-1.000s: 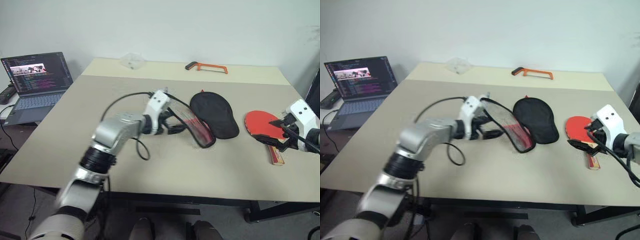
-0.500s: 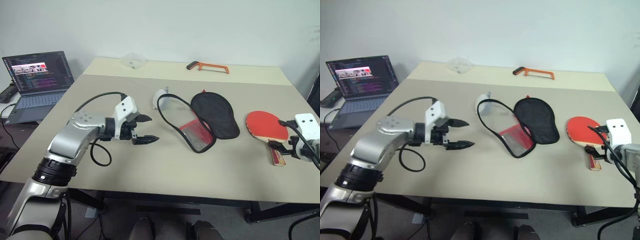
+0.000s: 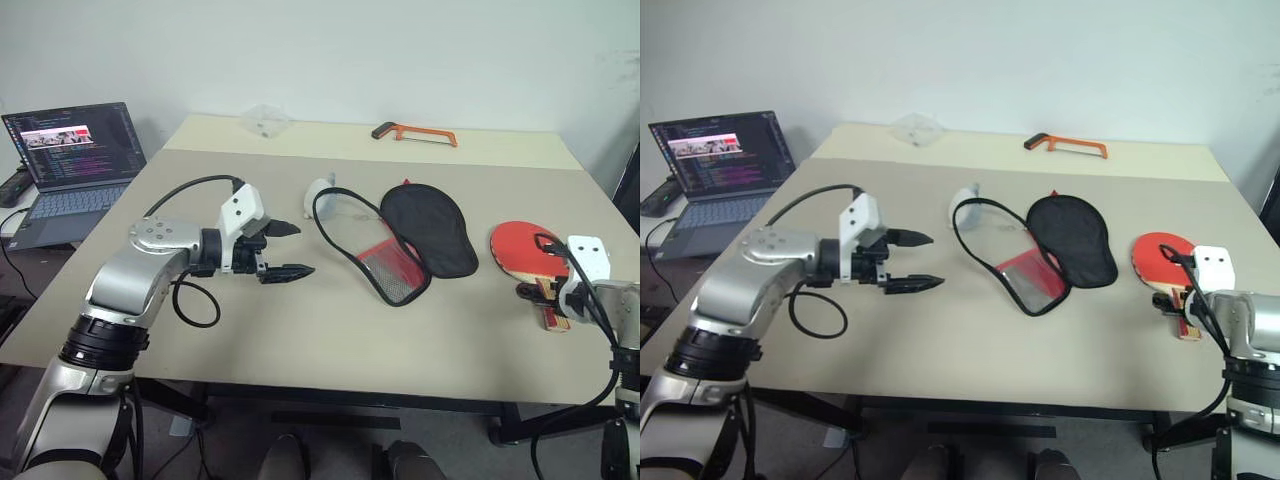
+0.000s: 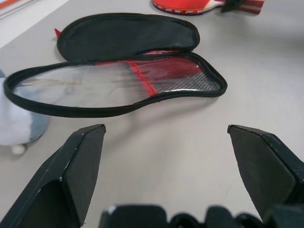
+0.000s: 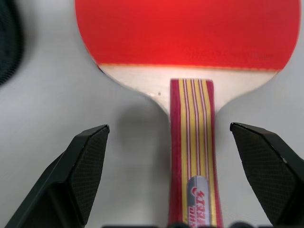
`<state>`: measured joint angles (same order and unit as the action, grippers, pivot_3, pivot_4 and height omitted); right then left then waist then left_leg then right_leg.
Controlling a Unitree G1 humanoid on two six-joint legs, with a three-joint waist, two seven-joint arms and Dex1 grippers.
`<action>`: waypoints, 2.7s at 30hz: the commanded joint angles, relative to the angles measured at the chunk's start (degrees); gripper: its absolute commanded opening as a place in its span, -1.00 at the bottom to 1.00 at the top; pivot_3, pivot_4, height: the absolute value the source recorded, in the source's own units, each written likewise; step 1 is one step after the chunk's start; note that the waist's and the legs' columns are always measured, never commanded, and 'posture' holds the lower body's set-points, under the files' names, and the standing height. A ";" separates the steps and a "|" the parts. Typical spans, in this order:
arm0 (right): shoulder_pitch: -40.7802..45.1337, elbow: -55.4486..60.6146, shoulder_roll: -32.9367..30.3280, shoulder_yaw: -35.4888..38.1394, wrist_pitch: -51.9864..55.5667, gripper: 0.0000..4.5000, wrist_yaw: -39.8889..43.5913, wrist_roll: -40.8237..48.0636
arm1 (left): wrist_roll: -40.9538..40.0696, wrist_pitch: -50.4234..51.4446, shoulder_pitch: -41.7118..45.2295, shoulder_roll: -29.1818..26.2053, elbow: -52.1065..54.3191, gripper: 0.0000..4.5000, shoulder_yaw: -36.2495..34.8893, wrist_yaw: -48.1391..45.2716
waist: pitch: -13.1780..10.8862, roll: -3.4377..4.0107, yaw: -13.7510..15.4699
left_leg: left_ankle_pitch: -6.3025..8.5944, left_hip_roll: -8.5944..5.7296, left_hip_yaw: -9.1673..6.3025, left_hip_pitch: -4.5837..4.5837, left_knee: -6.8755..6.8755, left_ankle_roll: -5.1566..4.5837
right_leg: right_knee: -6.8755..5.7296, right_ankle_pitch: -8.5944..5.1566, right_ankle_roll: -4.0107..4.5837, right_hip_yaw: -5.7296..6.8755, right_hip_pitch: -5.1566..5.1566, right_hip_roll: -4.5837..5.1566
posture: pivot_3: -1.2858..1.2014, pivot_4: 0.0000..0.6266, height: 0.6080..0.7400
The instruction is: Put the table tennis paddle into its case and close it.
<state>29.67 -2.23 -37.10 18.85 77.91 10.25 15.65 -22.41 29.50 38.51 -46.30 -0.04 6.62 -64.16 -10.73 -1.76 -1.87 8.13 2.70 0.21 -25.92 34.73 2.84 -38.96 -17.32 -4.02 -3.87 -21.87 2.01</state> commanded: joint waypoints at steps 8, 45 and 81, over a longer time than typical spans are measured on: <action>5.05 -5.33 2.73 0.81 -6.13 -0.09 -5.34 -4.62 | -0.54 1.59 -0.98 -1.24 5.31 1.00 -3.00 0.12 | 0.00 0.00 -0.03 | 0.00 0.01 0.01 0.00 0.00 0.00 | 0.00 0.00 0.00 -0.01 -0.01 -0.01 | 0.03 -0.52 1.00; 27.51 -23.45 15.96 -19.79 -24.95 -0.53 3.72 -9.09 | 0.15 3.36 -3.35 0.05 8.34 1.00 -3.11 2.78 | -0.24 0.36 -1.36 | -0.10 0.05 0.07 -0.20 -0.41 -0.15 | -0.04 0.11 0.07 -0.11 -0.44 -0.13 | 0.03 -0.52 1.00; 31.14 -36.92 14.69 -22.43 -27.81 -0.53 10.87 -13.43 | -0.91 5.65 -4.90 0.19 11.52 1.00 -4.15 4.54 | -0.24 0.36 -1.38 | -0.11 0.05 0.05 -0.20 -0.42 -0.15 | -0.06 0.11 0.07 -0.10 -0.44 -0.14 | 0.03 -0.52 1.00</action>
<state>60.06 -40.37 -22.00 -3.65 51.54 20.99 2.85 -22.62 35.78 32.43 -45.92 10.48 4.11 -59.51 -10.97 -1.40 -3.25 8.03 2.75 0.26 -26.12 34.32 2.70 -39.02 -17.21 -3.95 -3.97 -22.31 1.87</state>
